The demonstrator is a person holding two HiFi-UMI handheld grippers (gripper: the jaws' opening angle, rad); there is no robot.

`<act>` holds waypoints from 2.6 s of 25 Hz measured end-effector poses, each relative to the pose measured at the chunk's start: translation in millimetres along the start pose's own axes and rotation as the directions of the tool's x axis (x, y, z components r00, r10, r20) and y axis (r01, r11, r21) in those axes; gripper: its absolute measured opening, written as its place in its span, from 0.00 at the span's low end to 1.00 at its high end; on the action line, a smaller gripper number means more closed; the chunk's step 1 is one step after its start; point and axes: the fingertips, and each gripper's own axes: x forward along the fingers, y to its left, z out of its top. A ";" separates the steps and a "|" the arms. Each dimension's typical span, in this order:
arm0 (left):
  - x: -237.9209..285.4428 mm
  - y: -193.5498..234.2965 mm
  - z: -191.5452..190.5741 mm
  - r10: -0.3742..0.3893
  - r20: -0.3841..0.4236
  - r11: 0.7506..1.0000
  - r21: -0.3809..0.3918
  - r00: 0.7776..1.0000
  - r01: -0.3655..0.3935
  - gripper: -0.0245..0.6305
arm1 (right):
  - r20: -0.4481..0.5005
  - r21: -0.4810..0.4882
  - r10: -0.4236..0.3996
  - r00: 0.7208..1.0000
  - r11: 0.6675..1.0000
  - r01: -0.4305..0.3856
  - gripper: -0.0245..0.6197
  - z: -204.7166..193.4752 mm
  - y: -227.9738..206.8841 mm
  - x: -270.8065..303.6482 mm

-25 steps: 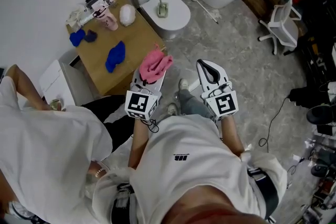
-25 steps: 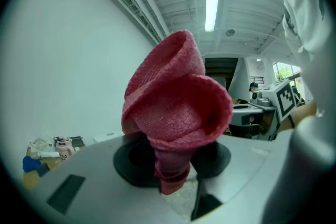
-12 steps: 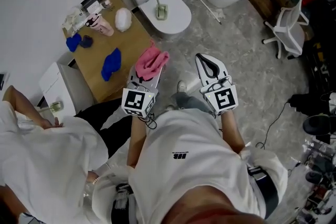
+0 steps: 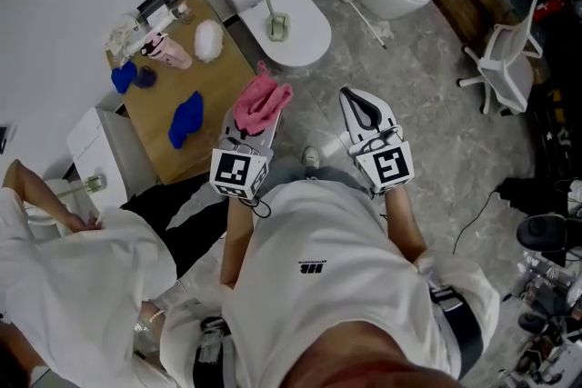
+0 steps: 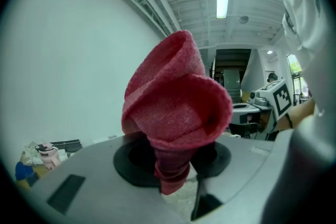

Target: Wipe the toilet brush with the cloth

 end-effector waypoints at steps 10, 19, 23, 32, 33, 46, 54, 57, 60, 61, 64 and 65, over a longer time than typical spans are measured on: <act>39.6 22.8 1.3 0.018 0.002 1.000 0.002 1.000 -0.018 0.26 | 0.008 0.000 0.025 1.000 1.000 -0.025 0.03 -3.2 -28.9 39.7; 91.5 53.6 -2.9 0.033 -0.001 0.999 -0.005 0.999 -0.033 0.26 | 0.000 0.009 0.040 0.999 0.999 -0.040 0.03 -15.2 -68.7 83.6; 118.9 78.1 -5.8 0.044 -0.006 0.999 -0.024 0.999 -0.044 0.26 | -0.015 0.010 0.054 0.998 0.998 -0.054 0.03 -22.3 -88.8 115.8; 187.9 129.6 -18.5 0.065 -0.039 0.996 -0.062 0.997 -0.067 0.26 | -0.053 0.009 0.091 0.994 0.996 -0.091 0.03 -34.5 -138.1 189.6; 195.8 136.0 -21.7 0.070 -0.044 0.995 -0.069 0.997 -0.072 0.26 | -0.059 0.013 0.099 0.993 0.995 -0.099 0.03 -38.0 -142.7 198.8; 262.2 219.6 -89.8 0.164 -0.173 0.975 -0.124 0.971 -0.187 0.26 | -0.162 0.030 0.221 0.962 0.975 -0.219 0.03 -98.4 -169.8 303.1; 287.1 254.0 -138.6 0.229 -0.240 0.949 -0.159 0.943 -0.271 0.26 | -0.241 0.003 0.289 0.926 0.955 -0.297 0.03 -146.5 -177.3 347.9; 295.3 264.5 -155.6 0.263 -0.259 0.935 -0.170 0.930 -0.311 0.26 | -0.257 0.005 0.319 0.912 0.944 -0.329 0.03 -163.7 -178.8 361.8; 302.7 273.7 -172.6 0.289 -0.271 0.922 -0.180 0.918 -0.344 0.26 | -0.288 -0.001 0.359 0.888 0.927 -0.375 0.04 -185.5 -177.7 375.7; 305.0 276.2 -178.7 0.298 -0.275 0.916 -0.186 0.914 -0.355 0.26 | -0.299 -0.003 0.374 0.878 0.920 -0.392 0.04 -192.9 -177.0 379.9; 312.4 279.0 -198.7 0.324 -0.294 0.899 -0.201 0.899 -0.390 0.26 | -0.326 0.001 0.418 0.848 0.897 -0.442 0.04 -213.3 -176.8 390.2; 314.9 278.8 -205.5 0.332 -0.301 0.893 -0.206 0.894 -0.401 0.26 | -0.330 0.004 0.432 0.839 0.890 -0.456 0.04 -219.5 -177.0 393.4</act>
